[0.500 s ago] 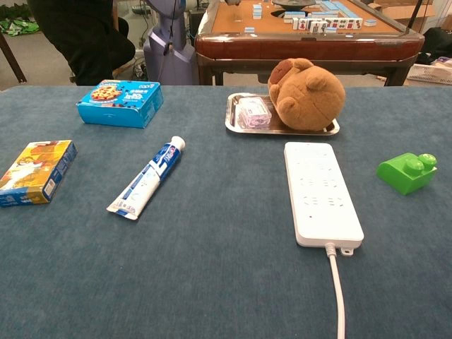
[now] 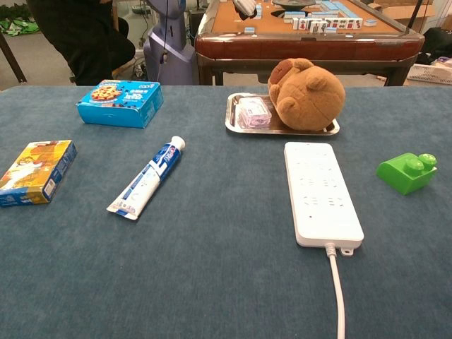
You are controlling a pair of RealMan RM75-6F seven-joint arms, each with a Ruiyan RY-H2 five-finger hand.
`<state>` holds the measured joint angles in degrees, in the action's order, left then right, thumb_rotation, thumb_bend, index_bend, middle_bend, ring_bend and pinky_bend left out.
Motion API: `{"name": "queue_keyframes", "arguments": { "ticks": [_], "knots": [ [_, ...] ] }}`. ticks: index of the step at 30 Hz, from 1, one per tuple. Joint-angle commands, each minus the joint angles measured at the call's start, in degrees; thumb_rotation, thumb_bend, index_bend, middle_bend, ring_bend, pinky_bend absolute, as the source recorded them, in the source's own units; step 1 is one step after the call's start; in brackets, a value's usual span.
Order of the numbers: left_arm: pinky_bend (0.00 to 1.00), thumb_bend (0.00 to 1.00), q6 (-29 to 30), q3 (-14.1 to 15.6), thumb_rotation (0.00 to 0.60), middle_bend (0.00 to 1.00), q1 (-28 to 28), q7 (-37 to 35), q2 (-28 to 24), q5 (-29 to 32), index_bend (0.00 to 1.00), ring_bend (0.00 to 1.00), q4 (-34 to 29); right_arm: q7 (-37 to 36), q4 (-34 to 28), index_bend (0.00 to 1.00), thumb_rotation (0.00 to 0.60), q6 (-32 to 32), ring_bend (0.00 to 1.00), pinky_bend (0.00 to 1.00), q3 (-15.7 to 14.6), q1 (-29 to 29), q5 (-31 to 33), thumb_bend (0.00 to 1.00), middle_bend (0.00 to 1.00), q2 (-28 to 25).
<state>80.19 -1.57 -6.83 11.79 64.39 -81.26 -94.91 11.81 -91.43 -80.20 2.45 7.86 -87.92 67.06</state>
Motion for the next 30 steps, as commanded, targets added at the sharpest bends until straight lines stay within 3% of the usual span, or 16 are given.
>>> {"name": "queue_keyframes", "arguments": {
  "ticks": [1, 6, 9, 13, 19, 30],
  "knots": [
    [0.45, 0.2, 0.3, 0.0, 0.6, 0.2, 0.2, -0.1, -0.1, -0.1, 0.36, 0.25, -0.1, 1.3, -0.3, 0.24, 0.6, -0.2, 0.61, 0.8, -0.7, 1.8, -4.4, 0.31, 0.53, 0.4],
    [0.45, 0.2, 0.6, 0.1, 0.6, 0.2, 0.4, 0.2, -0.1, -0.1, 0.36, 0.25, -0.2, 9.2, -5.3, 0.3, 0.6, 3.0, 0.94, 1.0, -0.9, 4.6, -7.3, 0.51, 0.87, -1.0],
    [0.45, 0.2, 0.5, 0.1, 0.6, 0.2, 0.4, 0.2, -0.2, 0.2, 0.36, 0.25, -0.1, 13.7, -8.2, 0.33, 0.6, 6.1, 1.0, 1.0, -0.8, 6.6, -7.8, 0.67, 0.98, -1.2],
    [0.45, 0.2, 0.6, -0.1, 0.6, 0.2, 0.5, 0.2, -0.3, 0.5, 0.36, 0.25, -0.2, 18.2, -10.3, 0.35, 0.6, 10.9, 1.0, 1.0, -0.3, 9.2, -6.6, 0.83, 1.0, -0.4],
    [0.45, 0.2, 0.9, -0.1, 0.6, 0.2, 0.6, 0.0, -0.4, 0.5, 0.36, 0.25, -0.3, 24.2, -11.5, 0.35, 0.6, 17.3, 1.0, 1.0, 0.1, 12.6, -3.3, 0.99, 1.0, 2.1],
    [0.45, 0.2, 0.2, -0.4, 0.6, 0.2, 0.5, -0.4, -0.7, 1.6, 0.36, 0.25, -0.1, 28.6, -10.7, 0.35, 0.6, 23.6, 1.0, 1.0, -0.1, 16.5, 2.3, 1.0, 1.0, 6.6]
  ]
}}
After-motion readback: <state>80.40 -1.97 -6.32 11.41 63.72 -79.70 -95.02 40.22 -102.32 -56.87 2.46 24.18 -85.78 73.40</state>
